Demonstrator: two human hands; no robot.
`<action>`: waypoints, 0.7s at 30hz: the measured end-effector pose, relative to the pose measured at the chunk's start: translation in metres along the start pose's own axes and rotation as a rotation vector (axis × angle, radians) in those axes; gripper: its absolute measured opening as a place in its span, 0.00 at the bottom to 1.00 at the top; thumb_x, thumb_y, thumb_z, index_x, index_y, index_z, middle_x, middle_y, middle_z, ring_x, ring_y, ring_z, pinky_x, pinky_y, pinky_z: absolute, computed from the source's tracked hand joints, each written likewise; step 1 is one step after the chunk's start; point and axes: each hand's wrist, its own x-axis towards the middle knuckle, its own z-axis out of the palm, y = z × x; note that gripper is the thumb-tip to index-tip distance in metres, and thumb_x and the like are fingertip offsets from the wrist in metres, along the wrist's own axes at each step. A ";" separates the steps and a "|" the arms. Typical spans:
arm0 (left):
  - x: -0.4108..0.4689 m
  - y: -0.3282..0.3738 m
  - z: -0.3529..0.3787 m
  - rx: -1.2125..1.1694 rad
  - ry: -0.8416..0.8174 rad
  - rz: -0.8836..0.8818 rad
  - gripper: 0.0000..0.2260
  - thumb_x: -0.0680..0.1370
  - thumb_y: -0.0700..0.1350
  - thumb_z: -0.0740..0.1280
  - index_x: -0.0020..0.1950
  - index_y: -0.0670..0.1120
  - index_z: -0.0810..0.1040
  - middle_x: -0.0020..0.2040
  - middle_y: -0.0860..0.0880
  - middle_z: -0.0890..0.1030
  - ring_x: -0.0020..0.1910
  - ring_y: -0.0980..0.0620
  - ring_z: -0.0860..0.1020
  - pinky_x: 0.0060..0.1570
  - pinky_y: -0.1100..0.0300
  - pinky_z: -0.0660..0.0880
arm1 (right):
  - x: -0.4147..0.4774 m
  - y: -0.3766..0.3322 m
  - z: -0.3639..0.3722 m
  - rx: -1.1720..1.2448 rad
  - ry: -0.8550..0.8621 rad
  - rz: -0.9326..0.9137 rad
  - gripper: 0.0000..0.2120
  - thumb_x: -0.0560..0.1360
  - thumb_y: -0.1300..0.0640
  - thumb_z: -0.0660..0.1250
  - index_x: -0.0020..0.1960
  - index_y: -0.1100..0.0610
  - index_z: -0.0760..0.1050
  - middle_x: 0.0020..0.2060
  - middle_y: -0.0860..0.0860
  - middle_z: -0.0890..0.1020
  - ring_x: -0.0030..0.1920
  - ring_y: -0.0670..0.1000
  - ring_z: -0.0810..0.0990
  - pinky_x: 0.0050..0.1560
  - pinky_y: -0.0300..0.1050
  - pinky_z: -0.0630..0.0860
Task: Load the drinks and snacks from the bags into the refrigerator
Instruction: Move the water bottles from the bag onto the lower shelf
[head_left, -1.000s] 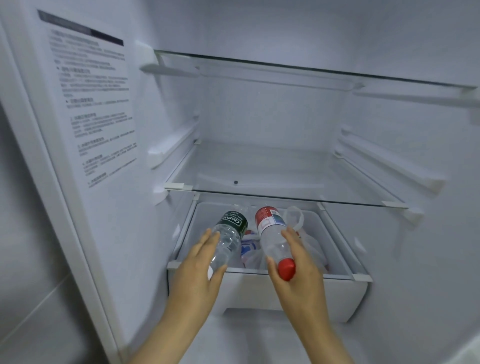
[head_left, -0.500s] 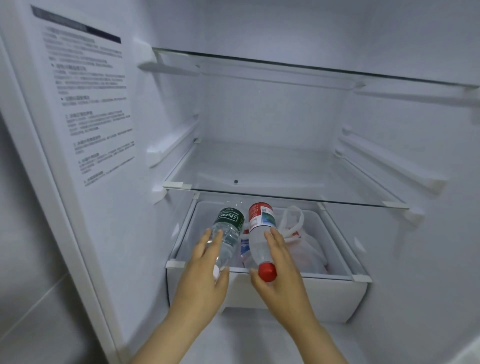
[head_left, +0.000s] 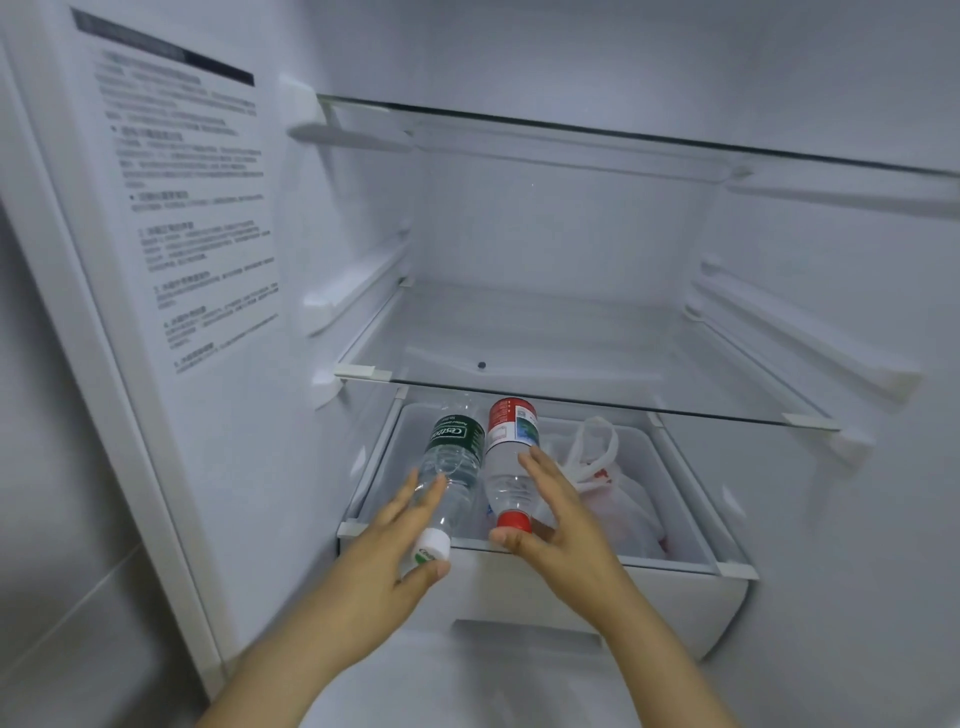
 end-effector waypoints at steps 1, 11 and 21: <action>0.001 0.000 0.000 -0.006 -0.001 -0.011 0.31 0.79 0.50 0.64 0.74 0.65 0.48 0.75 0.66 0.44 0.71 0.70 0.46 0.61 0.79 0.44 | 0.003 0.000 0.002 0.005 0.004 -0.001 0.41 0.69 0.49 0.75 0.76 0.44 0.57 0.75 0.38 0.55 0.69 0.29 0.55 0.67 0.33 0.65; 0.038 -0.014 -0.001 0.014 0.102 -0.124 0.29 0.80 0.45 0.62 0.77 0.57 0.51 0.79 0.52 0.50 0.77 0.55 0.53 0.73 0.56 0.58 | 0.034 0.000 0.018 -0.013 -0.025 -0.001 0.40 0.71 0.55 0.74 0.76 0.44 0.57 0.76 0.39 0.55 0.74 0.39 0.54 0.74 0.46 0.60; 0.060 -0.024 -0.003 -0.165 0.209 -0.179 0.30 0.79 0.41 0.64 0.77 0.53 0.54 0.77 0.50 0.57 0.75 0.52 0.59 0.73 0.50 0.61 | 0.060 -0.006 0.026 -0.069 -0.051 -0.003 0.40 0.72 0.54 0.73 0.77 0.47 0.55 0.77 0.43 0.55 0.75 0.46 0.55 0.74 0.50 0.61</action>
